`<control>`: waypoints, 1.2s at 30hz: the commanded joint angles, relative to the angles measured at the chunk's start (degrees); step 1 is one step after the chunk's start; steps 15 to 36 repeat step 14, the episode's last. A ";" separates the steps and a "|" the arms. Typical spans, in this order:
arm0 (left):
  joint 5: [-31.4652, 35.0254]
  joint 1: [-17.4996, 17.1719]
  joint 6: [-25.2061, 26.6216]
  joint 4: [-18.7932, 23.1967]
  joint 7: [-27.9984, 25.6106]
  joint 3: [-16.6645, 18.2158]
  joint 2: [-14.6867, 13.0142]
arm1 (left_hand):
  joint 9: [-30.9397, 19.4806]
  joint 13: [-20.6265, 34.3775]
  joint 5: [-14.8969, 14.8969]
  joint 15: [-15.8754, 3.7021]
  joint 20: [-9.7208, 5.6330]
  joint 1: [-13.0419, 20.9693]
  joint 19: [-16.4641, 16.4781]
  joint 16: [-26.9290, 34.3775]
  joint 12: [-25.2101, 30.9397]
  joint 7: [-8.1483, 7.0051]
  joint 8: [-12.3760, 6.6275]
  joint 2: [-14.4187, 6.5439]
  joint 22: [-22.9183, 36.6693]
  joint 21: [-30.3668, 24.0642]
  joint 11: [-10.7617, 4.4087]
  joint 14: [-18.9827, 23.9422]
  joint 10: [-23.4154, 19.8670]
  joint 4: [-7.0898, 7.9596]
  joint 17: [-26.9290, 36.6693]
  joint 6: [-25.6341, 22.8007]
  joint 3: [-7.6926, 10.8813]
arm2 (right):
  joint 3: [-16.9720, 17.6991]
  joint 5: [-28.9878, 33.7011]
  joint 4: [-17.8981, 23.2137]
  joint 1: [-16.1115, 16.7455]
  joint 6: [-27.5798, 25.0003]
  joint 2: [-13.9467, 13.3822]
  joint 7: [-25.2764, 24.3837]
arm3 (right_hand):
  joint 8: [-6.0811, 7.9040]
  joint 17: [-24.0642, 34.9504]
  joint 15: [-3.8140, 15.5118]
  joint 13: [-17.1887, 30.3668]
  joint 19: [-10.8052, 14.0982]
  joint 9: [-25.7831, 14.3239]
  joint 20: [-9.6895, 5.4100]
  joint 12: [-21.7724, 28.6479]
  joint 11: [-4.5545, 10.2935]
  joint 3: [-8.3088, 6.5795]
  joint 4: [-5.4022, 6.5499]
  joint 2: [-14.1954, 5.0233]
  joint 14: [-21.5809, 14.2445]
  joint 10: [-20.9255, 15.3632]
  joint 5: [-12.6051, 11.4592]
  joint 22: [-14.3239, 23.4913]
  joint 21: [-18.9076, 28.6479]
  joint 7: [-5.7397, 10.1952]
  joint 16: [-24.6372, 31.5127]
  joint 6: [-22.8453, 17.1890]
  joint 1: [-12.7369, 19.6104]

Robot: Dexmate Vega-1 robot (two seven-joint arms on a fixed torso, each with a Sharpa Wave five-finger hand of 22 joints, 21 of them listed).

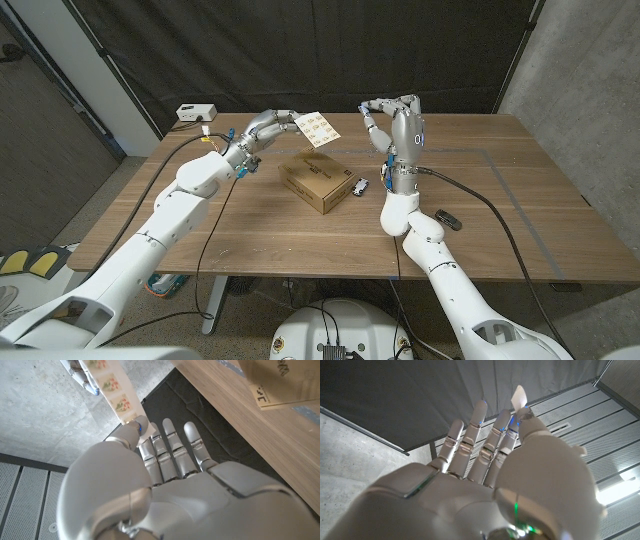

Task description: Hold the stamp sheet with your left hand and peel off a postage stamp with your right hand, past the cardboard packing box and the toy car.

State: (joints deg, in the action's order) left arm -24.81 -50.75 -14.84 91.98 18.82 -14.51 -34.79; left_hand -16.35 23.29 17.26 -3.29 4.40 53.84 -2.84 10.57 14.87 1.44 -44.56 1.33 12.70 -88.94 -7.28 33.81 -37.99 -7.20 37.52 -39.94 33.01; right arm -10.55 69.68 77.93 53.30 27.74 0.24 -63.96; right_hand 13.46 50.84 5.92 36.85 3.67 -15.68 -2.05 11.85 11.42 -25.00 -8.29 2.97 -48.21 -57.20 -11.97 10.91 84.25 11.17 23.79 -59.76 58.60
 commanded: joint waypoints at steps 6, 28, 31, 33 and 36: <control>-2.32 -5.10 0.72 2.86 -5.85 2.53 -2.33 | 2.17 0.84 -4.49 -2.30 0.48 -1.28 -3.08 -0.14 -1.02 -0.95 4.55 -0.31 1.70 -0.08 0.80 -4.83 6.13 1.07 -0.84 7.41 -1.51 | -5.22 -4.45 3.93 2.23 -5.56 -2.82 0.58 | -2.33 -0.99 7.45 -2.14 0.23 1.29 0.43 -1.34 -0.18 -0.61 0.61 2.05 1.07 4.23 -1.15 0.01 -0.57 0.36 -1.66 5.95 -2.98; -8.47 -8.44 5.53 3.81 -9.81 5.72 -1.47 | 2.78 1.02 -5.54 -1.92 0.28 -2.25 -4.02 0.20 -1.06 -0.54 5.85 -0.90 2.12 -0.07 1.44 -5.50 7.58 1.70 -1.22 9.09 -1.78 | -9.87 -10.33 -0.88 -2.85 -0.72 -5.23 -0.04 | -2.84 -1.20 7.55 -3.44 0.59 1.68 0.05 -1.38 -0.63 -1.21 0.34 2.11 0.89 6.27 -1.62 0.03 -0.58 0.61 -1.90 9.65 -3.35; -8.47 -8.44 5.53 3.81 -9.81 5.72 -1.47 | 2.78 1.02 -5.54 -1.92 0.28 -2.25 -4.02 0.20 -1.06 -0.54 5.85 -0.90 2.12 -0.07 1.44 -5.50 7.58 1.70 -1.22 9.09 -1.78 | -9.87 -10.33 -0.88 -2.85 -0.72 -5.23 -0.04 | -2.84 -1.20 7.55 -3.44 0.59 1.68 0.05 -1.38 -0.63 -1.21 0.34 2.11 0.89 6.27 -1.62 0.03 -0.58 0.61 -1.90 9.65 -3.35; -8.47 -8.44 5.53 3.81 -9.81 5.72 -1.47 | 2.78 1.02 -5.54 -1.92 0.28 -2.25 -4.02 0.20 -1.06 -0.54 5.85 -0.90 2.12 -0.07 1.44 -5.50 7.58 1.70 -1.22 9.09 -1.78 | -9.87 -10.33 -0.88 -2.85 -0.72 -5.23 -0.04 | -2.84 -1.20 7.55 -3.44 0.59 1.68 0.05 -1.38 -0.63 -1.21 0.34 2.11 0.89 6.27 -1.62 0.03 -0.58 0.61 -1.90 9.65 -3.35; -8.47 -8.44 5.53 3.81 -9.81 5.72 -1.47 | 2.78 1.02 -5.54 -1.92 0.28 -2.25 -4.02 0.20 -1.06 -0.54 5.85 -0.90 2.12 -0.07 1.44 -5.50 7.58 1.70 -1.22 9.09 -1.78 | -9.87 -10.33 -0.88 -2.85 -0.72 -5.23 -0.04 | -2.84 -1.20 7.55 -3.44 0.59 1.68 0.05 -1.38 -0.63 -1.21 0.34 2.11 0.89 6.27 -1.62 0.03 -0.58 0.61 -1.90 9.65 -3.35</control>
